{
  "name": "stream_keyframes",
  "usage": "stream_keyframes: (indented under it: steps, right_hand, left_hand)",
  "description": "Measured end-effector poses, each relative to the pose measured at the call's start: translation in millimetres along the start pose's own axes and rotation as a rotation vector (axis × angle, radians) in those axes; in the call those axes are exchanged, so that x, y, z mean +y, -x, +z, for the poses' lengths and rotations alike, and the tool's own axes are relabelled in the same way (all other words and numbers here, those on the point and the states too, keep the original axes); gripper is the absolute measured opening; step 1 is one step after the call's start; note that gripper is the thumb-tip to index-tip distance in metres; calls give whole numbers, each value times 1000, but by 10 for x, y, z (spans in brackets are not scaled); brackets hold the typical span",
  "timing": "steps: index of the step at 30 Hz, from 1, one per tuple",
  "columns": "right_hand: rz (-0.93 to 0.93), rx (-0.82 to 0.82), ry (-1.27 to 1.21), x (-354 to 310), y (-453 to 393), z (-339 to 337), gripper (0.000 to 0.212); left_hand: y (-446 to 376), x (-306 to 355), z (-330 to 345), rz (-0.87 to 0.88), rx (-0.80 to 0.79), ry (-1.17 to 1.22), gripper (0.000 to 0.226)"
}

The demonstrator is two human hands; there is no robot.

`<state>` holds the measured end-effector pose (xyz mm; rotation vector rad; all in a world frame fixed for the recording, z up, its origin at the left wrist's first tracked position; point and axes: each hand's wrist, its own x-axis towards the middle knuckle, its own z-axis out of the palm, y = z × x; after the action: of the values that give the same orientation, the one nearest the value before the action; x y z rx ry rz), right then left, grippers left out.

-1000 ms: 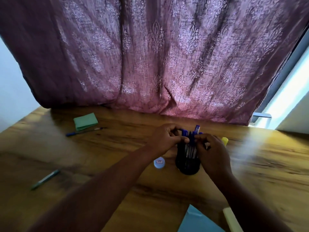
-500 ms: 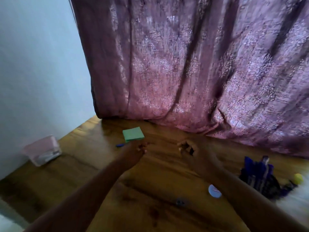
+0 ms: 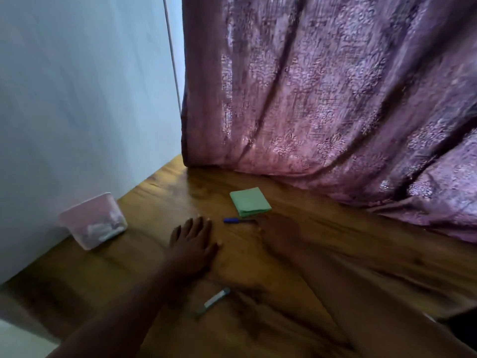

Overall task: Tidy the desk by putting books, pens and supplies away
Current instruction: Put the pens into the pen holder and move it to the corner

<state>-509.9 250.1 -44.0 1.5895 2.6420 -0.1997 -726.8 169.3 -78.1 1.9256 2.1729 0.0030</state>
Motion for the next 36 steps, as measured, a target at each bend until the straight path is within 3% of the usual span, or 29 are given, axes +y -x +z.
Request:
stream_keyframes:
  steps: [4, 8, 12, 17, 21, 23, 27, 31, 36]
  right_hand:
    - [-2, 87, 57, -7, 40, 40, 30]
    - [-66, 111, 72, 173, 222, 38, 25]
    - [-10, 272, -236, 379, 513, -106, 25]
    - [120, 620, -653, 818, 1206, -695, 16]
    - [267, 857, -799, 1447, 2063, -1162, 61]
    - [330, 960, -816, 1861, 2499, -1272, 73]
    - [349, 1010, -897, 2494, 3066, -1245, 92]
    - [292, 998, -1020, 2768, 3280, -943, 107]
    - [263, 909, -1000, 2705, 3276, -542, 110]
  left_hand:
    - [14, 13, 79, 7, 53, -21, 98]
    - [-6, 36, 81, 1, 43, -38, 80]
    - [-51, 406, -116, 24, 124, -55, 85]
    - [-43, 1485, -282, 235, 216, -19, 102]
    - [167, 2450, -108, 363, 166, 0, 111]
    - [348, 2978, 10, 417, 135, 102, 108]
    - [676, 3877, 149, 559, -164, 463, 122]
    - [905, 4401, 206, 656, -340, 829, 70]
    - [1000, 4594, 331, 591, -292, 956, 68]
